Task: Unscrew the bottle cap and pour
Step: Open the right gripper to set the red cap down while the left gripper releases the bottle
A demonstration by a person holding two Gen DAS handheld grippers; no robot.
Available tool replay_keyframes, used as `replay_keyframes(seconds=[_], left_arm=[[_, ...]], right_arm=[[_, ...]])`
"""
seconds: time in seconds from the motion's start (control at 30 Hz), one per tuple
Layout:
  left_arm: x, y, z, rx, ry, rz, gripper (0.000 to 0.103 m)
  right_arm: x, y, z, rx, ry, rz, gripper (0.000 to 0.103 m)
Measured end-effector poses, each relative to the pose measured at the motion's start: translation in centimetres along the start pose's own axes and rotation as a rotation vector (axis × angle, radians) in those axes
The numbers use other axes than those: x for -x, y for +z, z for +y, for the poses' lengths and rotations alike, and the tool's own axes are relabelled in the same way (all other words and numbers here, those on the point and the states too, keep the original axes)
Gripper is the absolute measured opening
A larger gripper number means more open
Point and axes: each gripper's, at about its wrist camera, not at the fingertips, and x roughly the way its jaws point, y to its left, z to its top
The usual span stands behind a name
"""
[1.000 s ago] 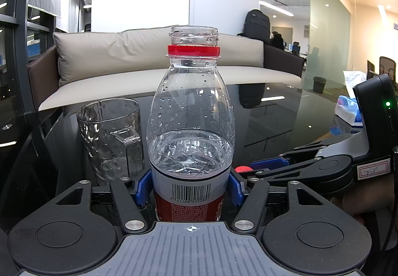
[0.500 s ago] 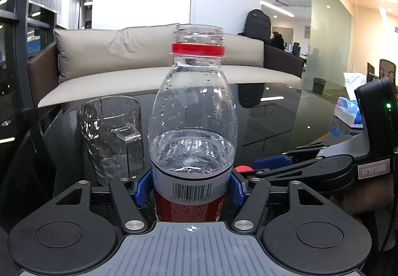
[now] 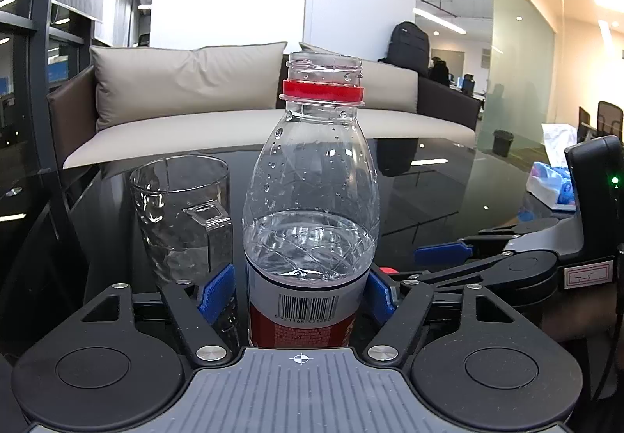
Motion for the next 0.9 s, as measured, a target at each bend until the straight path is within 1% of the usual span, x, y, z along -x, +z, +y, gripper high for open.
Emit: replay_keyframes(seconds=[0.07, 0.2, 0.33, 0.37, 0.4, 0.53, 0.8, 0.9], left_arm=[[0.10, -0.01, -0.01, 0.000, 0.006, -0.005, 0.078], [0.31, -0.07, 0.05, 0.007, 0.007, -0.009, 0.079], [0.39, 0.03, 0.18, 0.014, 0.004, -0.010, 0.087], [0.41, 0.05, 0.20, 0.014, 0.004, -0.012, 0.092], [0.44, 0.09, 0.24, 0.014, 0.005, -0.016, 0.094], [0.60, 0.27, 0.32, 0.017, 0.011, -0.027, 0.102], [0.54, 0.54, 0.29, 0.027, 0.001, -0.013, 0.102], [0.66, 0.57, 0.31, 0.036, 0.001, -0.011, 0.102]], right_arm=[[0.03, -0.02, -0.04, -0.001, 0.001, -0.001, 0.076], [0.06, -0.04, -0.14, -0.003, -0.003, -0.003, 0.081], [0.11, -0.08, -0.23, -0.007, -0.008, -0.004, 0.083], [0.14, -0.09, -0.26, -0.008, -0.010, -0.006, 0.087], [0.17, -0.09, -0.29, -0.010, -0.011, -0.008, 0.091], [0.27, -0.12, -0.39, -0.018, -0.010, -0.008, 0.092], [0.81, -0.15, -0.44, -0.034, -0.009, -0.030, 0.102], [0.88, -0.15, -0.35, -0.032, -0.012, -0.030, 0.102]])
